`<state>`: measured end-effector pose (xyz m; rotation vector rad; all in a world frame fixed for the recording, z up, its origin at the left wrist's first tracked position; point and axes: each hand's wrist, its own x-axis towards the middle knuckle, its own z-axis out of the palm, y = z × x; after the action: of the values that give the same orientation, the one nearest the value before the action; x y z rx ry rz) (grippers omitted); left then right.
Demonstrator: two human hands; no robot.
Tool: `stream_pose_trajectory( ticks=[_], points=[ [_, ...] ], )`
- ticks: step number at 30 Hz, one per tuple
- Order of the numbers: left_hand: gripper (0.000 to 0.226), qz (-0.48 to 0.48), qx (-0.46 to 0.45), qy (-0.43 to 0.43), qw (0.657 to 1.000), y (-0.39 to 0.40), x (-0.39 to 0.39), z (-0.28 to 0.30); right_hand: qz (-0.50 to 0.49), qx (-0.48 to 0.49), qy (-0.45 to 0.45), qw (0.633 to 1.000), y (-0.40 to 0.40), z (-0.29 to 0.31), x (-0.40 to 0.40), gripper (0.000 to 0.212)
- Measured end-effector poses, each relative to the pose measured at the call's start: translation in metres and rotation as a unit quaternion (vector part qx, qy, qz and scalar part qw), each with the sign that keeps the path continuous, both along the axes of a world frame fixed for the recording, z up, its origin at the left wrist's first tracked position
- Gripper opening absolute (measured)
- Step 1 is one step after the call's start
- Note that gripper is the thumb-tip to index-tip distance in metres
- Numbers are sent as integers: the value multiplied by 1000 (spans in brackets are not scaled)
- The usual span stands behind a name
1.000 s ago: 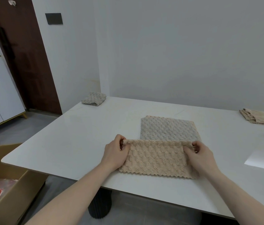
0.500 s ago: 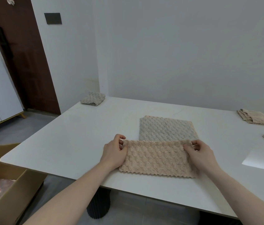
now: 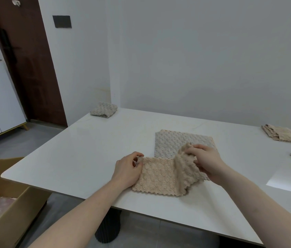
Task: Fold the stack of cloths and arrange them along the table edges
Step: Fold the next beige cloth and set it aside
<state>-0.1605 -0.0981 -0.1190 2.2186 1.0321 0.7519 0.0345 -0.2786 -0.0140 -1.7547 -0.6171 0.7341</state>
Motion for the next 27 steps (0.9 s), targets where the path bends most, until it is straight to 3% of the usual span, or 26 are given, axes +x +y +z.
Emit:
stream_pose_trajectory(
  ticks=[7,20,23,27],
  points=[
    [23,-16,-50,-20,998,2,-2,0,46,28,18,998,47,-4,-44,23],
    [29,-32,-168,-98,980,5,-8,6,97,37,49,993,73,-36,-80,30],
    [33,-37,-179,-114,977,4,-8,8,110,30,22,993,61,-38,-68,23],
    [39,-39,-182,-116,976,6,-9,9,44,33,-84,995,38,-51,-43,17]
  ],
)
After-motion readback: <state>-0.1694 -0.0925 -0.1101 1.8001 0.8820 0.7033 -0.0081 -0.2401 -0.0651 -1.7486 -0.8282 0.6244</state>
